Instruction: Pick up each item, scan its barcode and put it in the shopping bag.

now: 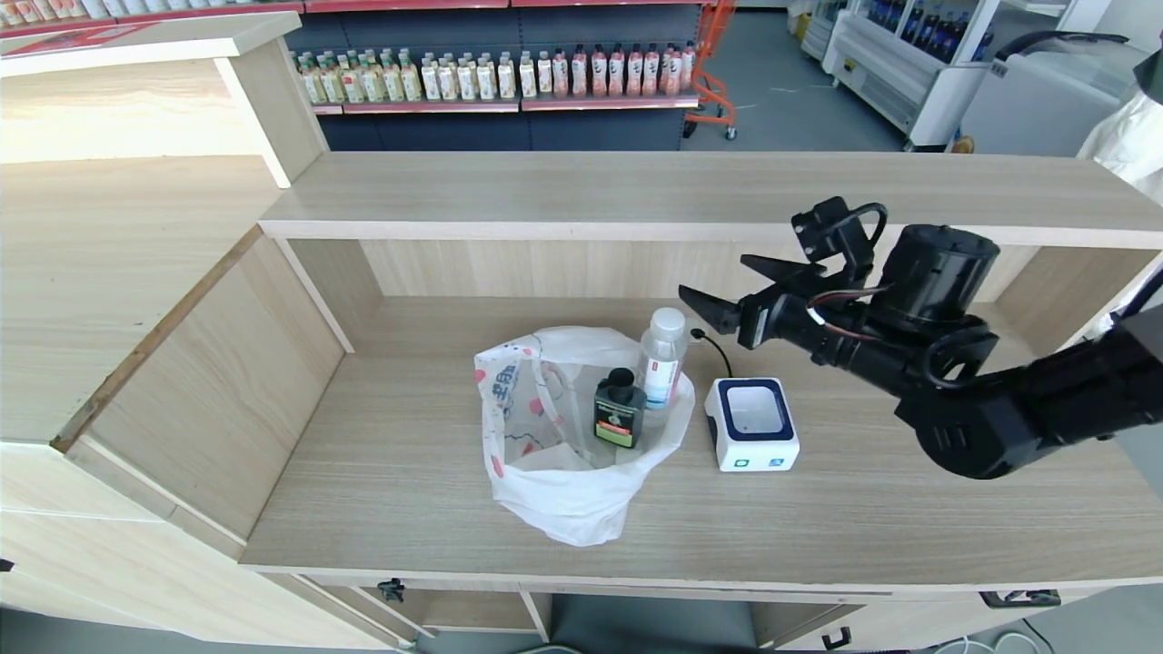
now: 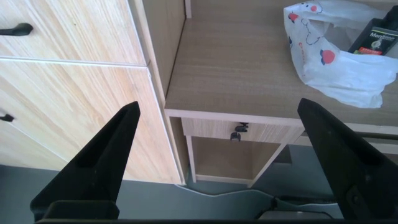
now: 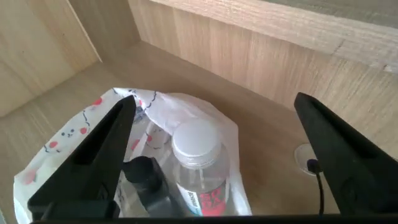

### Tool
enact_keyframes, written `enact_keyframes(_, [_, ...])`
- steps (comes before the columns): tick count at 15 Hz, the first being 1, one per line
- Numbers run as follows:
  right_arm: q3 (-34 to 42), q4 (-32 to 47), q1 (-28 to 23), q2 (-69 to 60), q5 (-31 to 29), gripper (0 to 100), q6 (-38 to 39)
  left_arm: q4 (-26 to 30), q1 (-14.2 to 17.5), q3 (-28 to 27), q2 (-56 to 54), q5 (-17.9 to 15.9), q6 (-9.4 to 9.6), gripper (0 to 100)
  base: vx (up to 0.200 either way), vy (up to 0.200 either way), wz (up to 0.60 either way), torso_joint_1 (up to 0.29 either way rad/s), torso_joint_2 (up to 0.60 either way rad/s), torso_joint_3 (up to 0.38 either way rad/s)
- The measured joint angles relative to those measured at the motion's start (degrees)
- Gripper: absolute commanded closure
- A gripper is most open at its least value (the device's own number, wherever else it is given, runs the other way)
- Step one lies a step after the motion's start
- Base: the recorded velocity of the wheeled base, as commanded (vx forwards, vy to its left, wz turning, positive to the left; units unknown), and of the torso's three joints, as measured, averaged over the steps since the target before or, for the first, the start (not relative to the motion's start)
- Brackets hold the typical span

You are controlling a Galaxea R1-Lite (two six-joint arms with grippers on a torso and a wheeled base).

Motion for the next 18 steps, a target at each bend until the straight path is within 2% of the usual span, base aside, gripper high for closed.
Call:
enact_keyframes(5, [18.03, 21.38, -5.99, -30.57, -14.35, 0, 0.07, 0.0, 0.0, 0.0, 0.0, 0.0, -0.01, 0, 0.0, 0.0, 0.0, 0.0, 0.0, 0.0])
enact_keyframes(7, [28.39, 27.59, -9.26, -42.97, -20.43, 0, 0.1, 0.0, 0.0, 0.0, 0.0, 0.0, -0.01, 0, 0.0, 0.0, 0.0, 0.0, 0.0, 0.0])
enact_keyframes(9, [36.61, 31.96, -11.78, -53.75, -23.64, 0, -0.11, 0.0, 0.0, 0.0, 0.0, 0.0, 0.0, 0, 0.0, 0.0, 0.0, 0.0, 0.0, 0.0])
enact_keyframes(12, [42.59, 42.97, -15.68, -68.75, -24.41, 0, -0.17, 0.0, 0.0, 0.0, 0.0, 0.0, 0.0, 0, 0.0, 0.0, 0.0, 0.0, 0.0, 0.0])
enact_keyframes(15, [44.48, 52.27, -18.91, -80.36, -21.07, 0, -0.17, 0.0, 0.0, 0.0, 0.0, 0.0, 0.0, 0, 0.0, 0.0, 0.0, 0.0, 0.0, 0.0])
enact_keyframes(18, [45.81, 53.26, -19.74, -86.92, -20.65, 0, 0.13, 0.0, 0.0, 0.0, 0.0, 0.0, -0.01, 0, 0.0, 0.0, 0.0, 0.0, 0.0, 0.0])
